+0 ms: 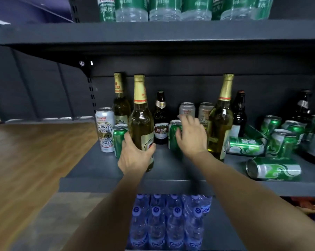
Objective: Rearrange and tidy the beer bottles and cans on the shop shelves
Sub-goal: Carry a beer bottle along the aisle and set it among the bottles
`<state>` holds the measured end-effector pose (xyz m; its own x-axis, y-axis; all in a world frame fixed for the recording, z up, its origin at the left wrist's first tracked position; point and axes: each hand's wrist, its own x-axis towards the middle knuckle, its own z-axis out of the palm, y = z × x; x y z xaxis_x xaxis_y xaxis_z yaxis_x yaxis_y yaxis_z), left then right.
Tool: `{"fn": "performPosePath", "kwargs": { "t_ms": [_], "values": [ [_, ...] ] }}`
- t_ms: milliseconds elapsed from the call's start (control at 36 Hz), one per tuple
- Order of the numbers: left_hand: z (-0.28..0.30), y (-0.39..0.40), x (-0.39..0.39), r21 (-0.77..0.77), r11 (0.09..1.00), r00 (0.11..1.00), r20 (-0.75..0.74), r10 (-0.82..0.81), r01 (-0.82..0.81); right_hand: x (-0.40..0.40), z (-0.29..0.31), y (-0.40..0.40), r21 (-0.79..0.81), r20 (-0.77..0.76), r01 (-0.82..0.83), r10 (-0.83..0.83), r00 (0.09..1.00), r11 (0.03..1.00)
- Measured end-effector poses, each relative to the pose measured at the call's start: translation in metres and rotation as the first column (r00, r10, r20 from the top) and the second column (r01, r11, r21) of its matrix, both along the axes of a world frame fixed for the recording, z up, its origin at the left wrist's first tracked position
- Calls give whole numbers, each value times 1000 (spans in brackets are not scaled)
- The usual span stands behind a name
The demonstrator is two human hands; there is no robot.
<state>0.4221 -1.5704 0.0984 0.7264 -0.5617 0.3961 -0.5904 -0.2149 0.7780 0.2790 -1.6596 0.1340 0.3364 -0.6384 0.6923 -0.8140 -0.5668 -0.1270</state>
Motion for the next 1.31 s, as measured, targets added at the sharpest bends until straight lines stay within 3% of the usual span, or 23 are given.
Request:
{"fn": "performPosePath", "kwargs": {
  "t_ms": [167,389,528,583,667,778,889,972,1056,1111,1194,1306],
  "values": [
    [-2,14,21,-9,998,997,42,68,-68,22,2,-25,229,-169,12,28,985,973],
    [-6,10,20,-92,992,995,33,92,-89,38,4,-46,487,-32,77,-70,997,870],
    [-2,7,8,-334,925,900,323,293,-182,41,-1,-51,474,-50,114,-102,994,873],
    [7,4,-2,-450,884,845,419,332,-124,39,0,-52,453,-61,117,-101,993,884],
    [20,-5,-25,-498,866,809,529,256,52,37,1,-53,440,-60,126,-111,992,889],
    [17,-20,-54,-348,903,840,541,-26,252,31,2,-58,456,-74,174,-157,985,873],
    [3,-41,-59,-98,960,889,412,-201,263,24,4,-61,438,-157,235,-184,970,868],
    [-4,-58,-51,69,975,946,233,-224,213,27,7,-60,287,-189,244,-195,962,927],
    [-10,-73,-39,169,969,977,90,-195,178,37,18,-57,89,-50,98,-94,994,991],
    [-14,-82,-32,228,956,980,35,-198,185,48,26,-57,57,-25,7,-5,1000,998],
    [-19,-94,-23,315,931,981,-4,-196,187,66,34,-61,201,23,-38,34,999,979],
    [-28,-108,-16,413,895,975,65,-214,169,90,33,-80,432,125,-42,-14,992,901]
  ]
}}
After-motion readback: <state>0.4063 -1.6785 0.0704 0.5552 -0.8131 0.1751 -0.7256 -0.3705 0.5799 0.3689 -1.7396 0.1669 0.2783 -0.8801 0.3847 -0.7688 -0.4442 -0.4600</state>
